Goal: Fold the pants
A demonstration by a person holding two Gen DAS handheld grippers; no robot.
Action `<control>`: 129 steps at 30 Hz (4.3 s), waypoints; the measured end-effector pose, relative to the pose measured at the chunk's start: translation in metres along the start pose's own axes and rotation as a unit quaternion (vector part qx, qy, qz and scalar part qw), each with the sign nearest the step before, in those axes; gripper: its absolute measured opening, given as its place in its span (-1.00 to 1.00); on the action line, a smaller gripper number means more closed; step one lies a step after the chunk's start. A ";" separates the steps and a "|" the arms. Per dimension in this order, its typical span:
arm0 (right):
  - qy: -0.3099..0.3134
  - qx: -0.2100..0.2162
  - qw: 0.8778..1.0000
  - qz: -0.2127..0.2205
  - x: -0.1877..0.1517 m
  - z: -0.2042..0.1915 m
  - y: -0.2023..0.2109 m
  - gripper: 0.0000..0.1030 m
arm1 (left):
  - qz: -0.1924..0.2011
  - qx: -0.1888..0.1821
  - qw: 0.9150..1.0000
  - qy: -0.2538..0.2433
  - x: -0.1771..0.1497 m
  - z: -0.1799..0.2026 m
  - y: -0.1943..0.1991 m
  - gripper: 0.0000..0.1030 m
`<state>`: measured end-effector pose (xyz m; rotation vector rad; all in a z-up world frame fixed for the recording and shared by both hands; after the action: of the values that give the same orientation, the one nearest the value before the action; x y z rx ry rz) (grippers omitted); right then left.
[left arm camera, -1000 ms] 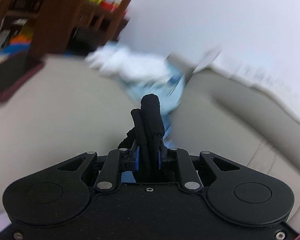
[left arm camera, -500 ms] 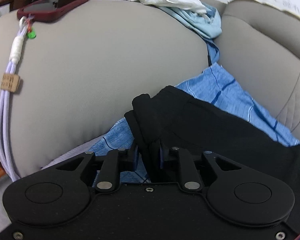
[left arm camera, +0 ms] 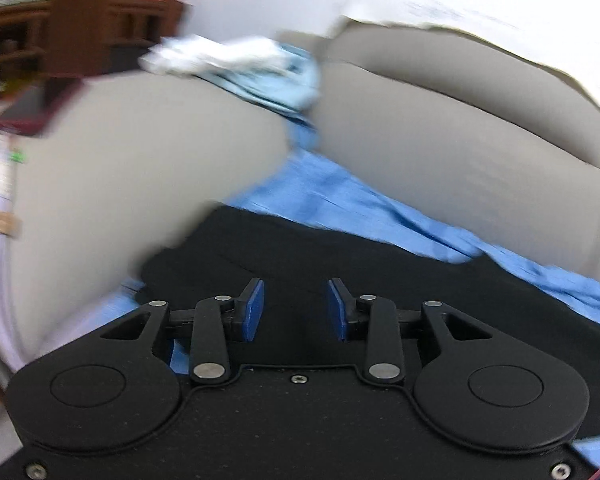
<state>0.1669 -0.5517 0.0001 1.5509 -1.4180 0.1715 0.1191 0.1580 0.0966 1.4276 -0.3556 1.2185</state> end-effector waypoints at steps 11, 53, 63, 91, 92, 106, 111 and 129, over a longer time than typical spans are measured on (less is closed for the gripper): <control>-0.059 0.048 0.997 -0.012 0.024 -0.005 -0.045 0.59 | -0.049 -0.013 0.997 -0.050 -0.054 0.032 -0.053 -0.67; 0.455 0.286 0.837 -0.107 -0.233 -0.298 0.089 0.77 | -0.025 -0.227 0.973 -0.025 -0.053 -0.011 -0.017 -0.25; 0.282 0.115 0.951 -0.051 -0.134 -0.185 0.036 0.76 | -0.043 -0.350 0.924 -0.146 -0.032 0.154 -0.007 -0.61; 0.232 0.193 0.945 -0.125 -0.132 -0.166 0.017 -0.78 | -0.108 -0.212 0.918 -0.319 -0.106 0.464 -0.110 -0.84; 0.232 0.195 0.945 -0.126 -0.132 -0.165 0.018 -0.78 | -0.101 -0.205 0.923 -0.309 -0.101 0.466 -0.115 -0.85; 0.208 0.205 0.947 -0.134 -0.129 -0.158 0.021 -0.72 | -0.097 -0.233 0.849 -0.465 -0.122 0.454 -0.104 0.21; 0.216 0.203 0.946 -0.130 -0.129 -0.159 0.023 -0.72 | -0.122 -0.258 0.873 -0.396 -0.124 0.452 -0.102 -0.83; 0.192 0.201 0.953 -0.120 -0.129 -0.148 0.035 -0.52 | -0.100 -0.243 0.920 -0.289 -0.094 0.443 -0.120 -0.59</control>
<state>0.1710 -0.3522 0.0078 1.8828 -0.9124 0.6111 0.3788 -0.2284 0.0476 1.3134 -0.8334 0.4646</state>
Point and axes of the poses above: each gripper's, at about its wrist camera, not at the fingertips, and y roughly against the way its jaws point, z to its right, x to its top, the point moved 1 cm from there along -y, roughly the way its jaws point, and after that the axes turned 3 degrees about y, right-handed, at the moved point
